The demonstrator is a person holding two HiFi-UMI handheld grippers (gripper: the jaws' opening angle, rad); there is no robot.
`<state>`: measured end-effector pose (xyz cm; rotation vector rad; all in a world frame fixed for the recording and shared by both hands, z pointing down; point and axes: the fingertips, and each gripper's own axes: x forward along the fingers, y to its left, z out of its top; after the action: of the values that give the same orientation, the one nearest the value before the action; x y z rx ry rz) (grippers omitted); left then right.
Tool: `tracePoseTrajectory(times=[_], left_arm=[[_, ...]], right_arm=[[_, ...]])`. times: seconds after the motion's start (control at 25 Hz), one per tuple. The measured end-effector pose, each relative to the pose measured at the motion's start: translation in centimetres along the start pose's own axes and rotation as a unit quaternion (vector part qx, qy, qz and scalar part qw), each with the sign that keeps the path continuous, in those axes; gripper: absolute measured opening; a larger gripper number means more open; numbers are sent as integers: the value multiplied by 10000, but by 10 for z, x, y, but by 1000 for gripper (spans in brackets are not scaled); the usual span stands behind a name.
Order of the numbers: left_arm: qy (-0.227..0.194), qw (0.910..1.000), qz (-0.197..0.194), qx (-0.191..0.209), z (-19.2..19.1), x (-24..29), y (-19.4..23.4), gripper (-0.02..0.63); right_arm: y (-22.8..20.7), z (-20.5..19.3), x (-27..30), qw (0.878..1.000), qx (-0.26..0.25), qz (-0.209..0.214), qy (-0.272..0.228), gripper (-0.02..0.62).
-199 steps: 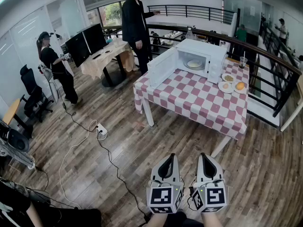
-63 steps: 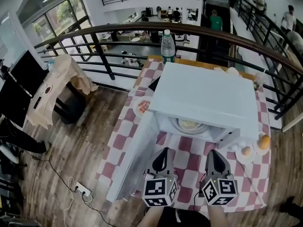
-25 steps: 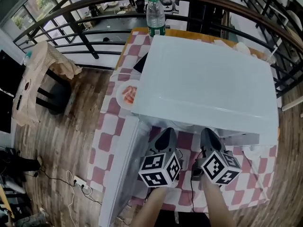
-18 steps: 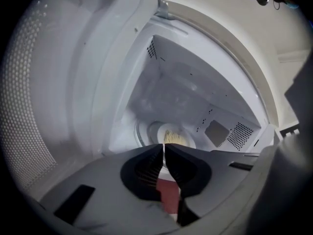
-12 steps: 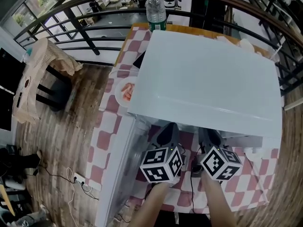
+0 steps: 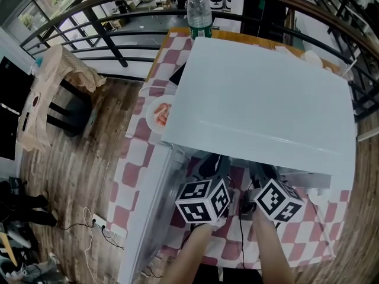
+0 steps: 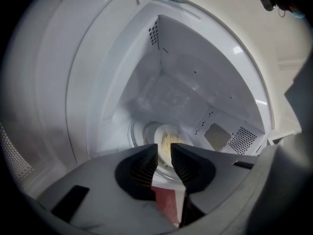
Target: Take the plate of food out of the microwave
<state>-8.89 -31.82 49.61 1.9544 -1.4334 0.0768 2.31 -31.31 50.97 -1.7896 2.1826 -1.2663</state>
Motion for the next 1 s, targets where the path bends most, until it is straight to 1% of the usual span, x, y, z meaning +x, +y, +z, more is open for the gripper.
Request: tracePoseTrajectory(times=[0.08, 0.12, 0.24, 0.4, 0.56, 0.72, 1.0], left_arm=[[20, 10000, -17, 1, 0, 4, -1, 129], [22, 10000, -13, 7, 0, 5, -1, 130], [15, 10000, 37, 27, 0, 10, 0, 130], [-11, 10000, 88, 36, 0, 13, 0, 130], [-47, 9999, 138, 36, 1, 14, 2, 130], [-53, 9998, 193, -7, 1, 16, 5, 130], [30, 9998, 195, -95, -3, 24, 8, 130]], right_arm=[[-1, 0, 1, 10000, 46, -11, 6, 132], [-2, 0, 2, 10000, 85, -3, 13, 133], [-4, 5, 2, 9999, 41, -104, -67, 133], [-3, 1, 6, 9996, 271, 27, -30, 133], [-3, 8, 8, 9998, 156, 40, -95, 133], [-8, 6, 11, 9997, 243, -25, -43, 133], [-2, 9, 17, 9996, 258, 36, -98, 133]])
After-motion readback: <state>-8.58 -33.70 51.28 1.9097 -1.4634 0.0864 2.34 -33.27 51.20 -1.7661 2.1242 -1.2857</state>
